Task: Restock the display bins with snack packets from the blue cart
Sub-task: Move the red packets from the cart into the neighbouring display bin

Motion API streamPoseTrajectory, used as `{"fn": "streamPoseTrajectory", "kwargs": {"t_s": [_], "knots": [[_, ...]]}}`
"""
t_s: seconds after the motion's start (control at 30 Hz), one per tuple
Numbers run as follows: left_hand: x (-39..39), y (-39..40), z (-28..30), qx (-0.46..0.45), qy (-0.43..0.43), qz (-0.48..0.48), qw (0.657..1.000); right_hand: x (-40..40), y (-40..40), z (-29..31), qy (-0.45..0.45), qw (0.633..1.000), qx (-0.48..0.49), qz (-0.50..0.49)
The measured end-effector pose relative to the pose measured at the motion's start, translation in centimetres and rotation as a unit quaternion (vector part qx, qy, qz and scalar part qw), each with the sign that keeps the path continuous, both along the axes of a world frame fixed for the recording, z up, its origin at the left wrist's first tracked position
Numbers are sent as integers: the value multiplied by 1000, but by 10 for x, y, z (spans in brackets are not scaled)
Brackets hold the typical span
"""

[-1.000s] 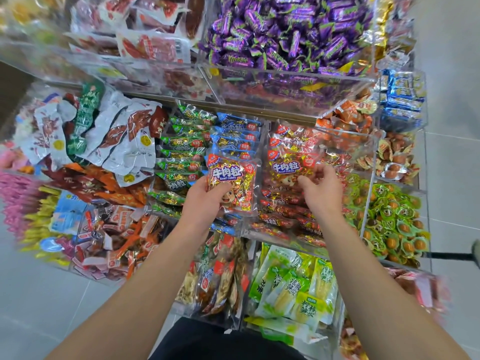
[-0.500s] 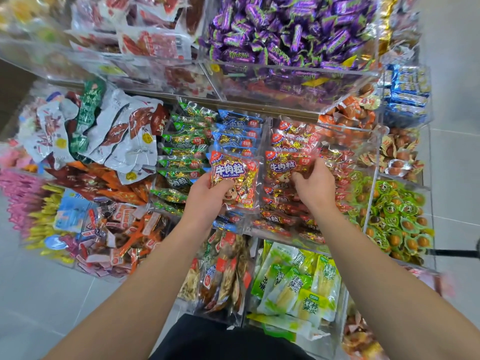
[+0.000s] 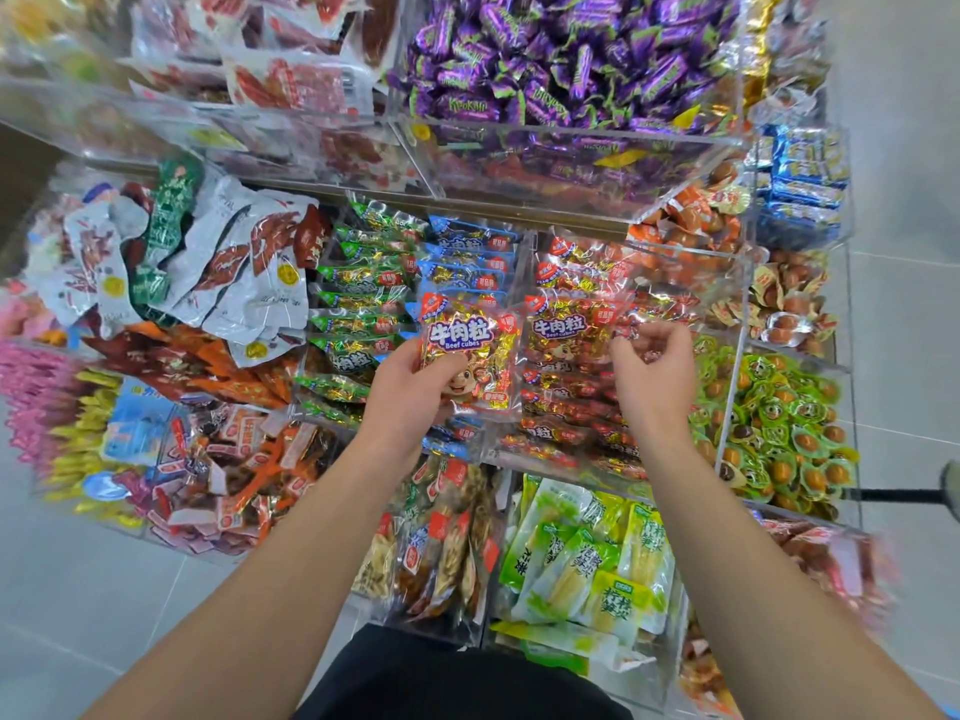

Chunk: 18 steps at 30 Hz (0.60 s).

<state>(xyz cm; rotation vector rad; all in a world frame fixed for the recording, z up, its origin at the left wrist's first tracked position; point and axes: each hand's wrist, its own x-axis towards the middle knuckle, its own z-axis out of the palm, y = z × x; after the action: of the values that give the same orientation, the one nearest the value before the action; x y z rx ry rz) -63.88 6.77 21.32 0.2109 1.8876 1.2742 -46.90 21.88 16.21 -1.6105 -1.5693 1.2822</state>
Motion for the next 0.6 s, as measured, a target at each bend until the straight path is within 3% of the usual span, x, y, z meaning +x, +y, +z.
{"fn": "streamPoseTrajectory", "kwargs": {"t_s": [0.1,0.17,0.33,0.43,0.6], "knots": [[8,4,1,27,-17,-41,999,1,-20,21,63,977,-82,186],[16,9,1,29,11,-89,996,-3,-29,23,53,960,-73,265],[20,11,3,-26,209,-190,959,8,-20,15,49,986,-39,156],[13,1,3,-80,378,-222,895,14,-7,0,-11,995,3,104],[14,-12,-12,-160,439,-323,823,-7,-1,-21,-80,985,67,135]]}}
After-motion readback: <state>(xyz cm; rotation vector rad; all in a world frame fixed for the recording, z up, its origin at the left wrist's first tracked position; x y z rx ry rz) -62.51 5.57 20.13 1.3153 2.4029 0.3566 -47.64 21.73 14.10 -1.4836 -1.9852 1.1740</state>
